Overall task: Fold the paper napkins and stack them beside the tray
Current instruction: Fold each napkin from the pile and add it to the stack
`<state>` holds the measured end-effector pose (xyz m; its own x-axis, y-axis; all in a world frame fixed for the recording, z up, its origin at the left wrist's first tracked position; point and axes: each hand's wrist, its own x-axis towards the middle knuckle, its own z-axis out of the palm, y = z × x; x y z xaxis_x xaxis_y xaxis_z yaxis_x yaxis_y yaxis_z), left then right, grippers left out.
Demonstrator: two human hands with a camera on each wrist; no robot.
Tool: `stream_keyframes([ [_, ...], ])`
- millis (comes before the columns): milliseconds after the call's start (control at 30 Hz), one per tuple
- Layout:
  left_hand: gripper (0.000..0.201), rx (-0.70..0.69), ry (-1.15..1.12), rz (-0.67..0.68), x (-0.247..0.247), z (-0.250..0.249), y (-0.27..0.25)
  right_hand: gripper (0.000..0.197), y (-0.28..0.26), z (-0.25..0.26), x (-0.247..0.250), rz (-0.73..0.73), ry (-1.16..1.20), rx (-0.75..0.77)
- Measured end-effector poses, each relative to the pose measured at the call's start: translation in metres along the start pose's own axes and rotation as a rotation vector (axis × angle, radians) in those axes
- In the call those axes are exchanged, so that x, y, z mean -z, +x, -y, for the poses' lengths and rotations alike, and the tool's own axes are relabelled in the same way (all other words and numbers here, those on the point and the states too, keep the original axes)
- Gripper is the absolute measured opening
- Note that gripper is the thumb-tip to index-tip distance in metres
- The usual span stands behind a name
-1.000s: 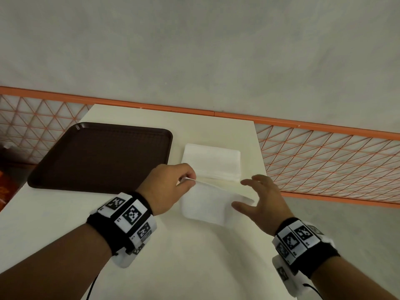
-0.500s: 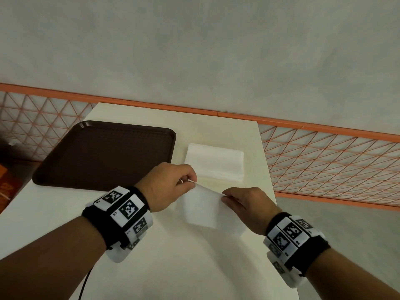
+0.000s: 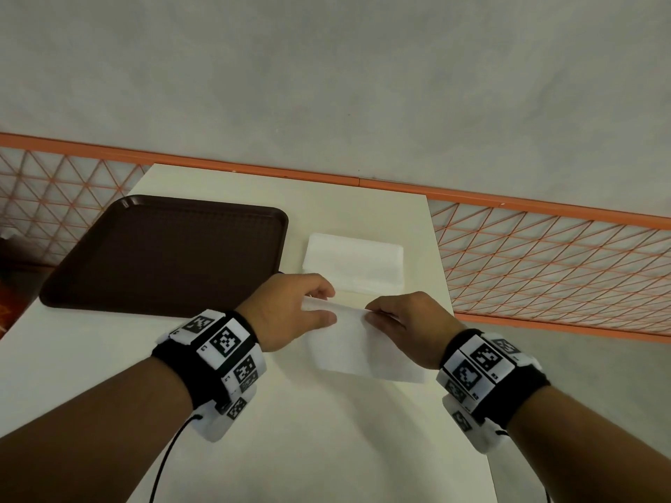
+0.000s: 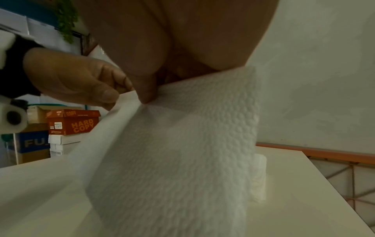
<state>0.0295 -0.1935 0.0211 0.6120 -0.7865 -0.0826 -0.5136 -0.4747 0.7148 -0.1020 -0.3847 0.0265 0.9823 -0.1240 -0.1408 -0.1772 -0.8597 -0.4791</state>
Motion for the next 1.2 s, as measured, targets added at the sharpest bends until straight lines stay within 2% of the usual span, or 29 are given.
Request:
stream_keyframes([
  [100,0.017,-0.083,0.110,0.054,-0.003,-0.007,0.007,0.025,0.003,0.000,0.001,0.023,-0.037,0.017],
  [233,0.016,-0.053,0.101,0.061,0.001,0.001,0.012,0.024,-0.001,-0.010,0.008,0.045,-0.073,-0.013],
  [367,0.011,0.010,-0.038,0.007,0.004,0.010,0.018,0.021,-0.006,-0.029,0.013,0.034,-0.007,-0.064],
  [467,0.006,0.148,-0.212,-0.026,-0.005,0.025,0.026,0.016,-0.004,-0.045,0.007,-0.013,0.144,-0.138],
  [600,0.014,0.457,-0.723,-0.046,-0.038,0.041,0.027,0.016,0.005,-0.065,-0.007,-0.077,0.448,-0.287],
  [667,0.011,0.534,-0.837,-0.108,-0.050,0.045,0.033,0.017,0.013,-0.075,-0.014,-0.117,0.565,-0.381],
  [800,0.007,0.514,-0.706,-0.198,-0.052,0.057,0.064,0.019,0.034,-0.091,-0.017,-0.155,0.779,-0.531],
  [933,0.010,0.417,-0.501,-0.232,-0.040,0.057,0.108,0.018,0.066,-0.106,-0.012,-0.226,0.842,-0.587],
  [1100,0.028,0.414,-0.240,-0.278,-0.036,0.071,0.159,0.022,0.114,-0.130,-0.009,-0.298,0.692,-0.656],
  [1200,0.030,0.445,-0.161,-0.313,-0.040,0.078,0.180,0.028,0.140,-0.144,-0.010,-0.322,0.540,-0.673],
])
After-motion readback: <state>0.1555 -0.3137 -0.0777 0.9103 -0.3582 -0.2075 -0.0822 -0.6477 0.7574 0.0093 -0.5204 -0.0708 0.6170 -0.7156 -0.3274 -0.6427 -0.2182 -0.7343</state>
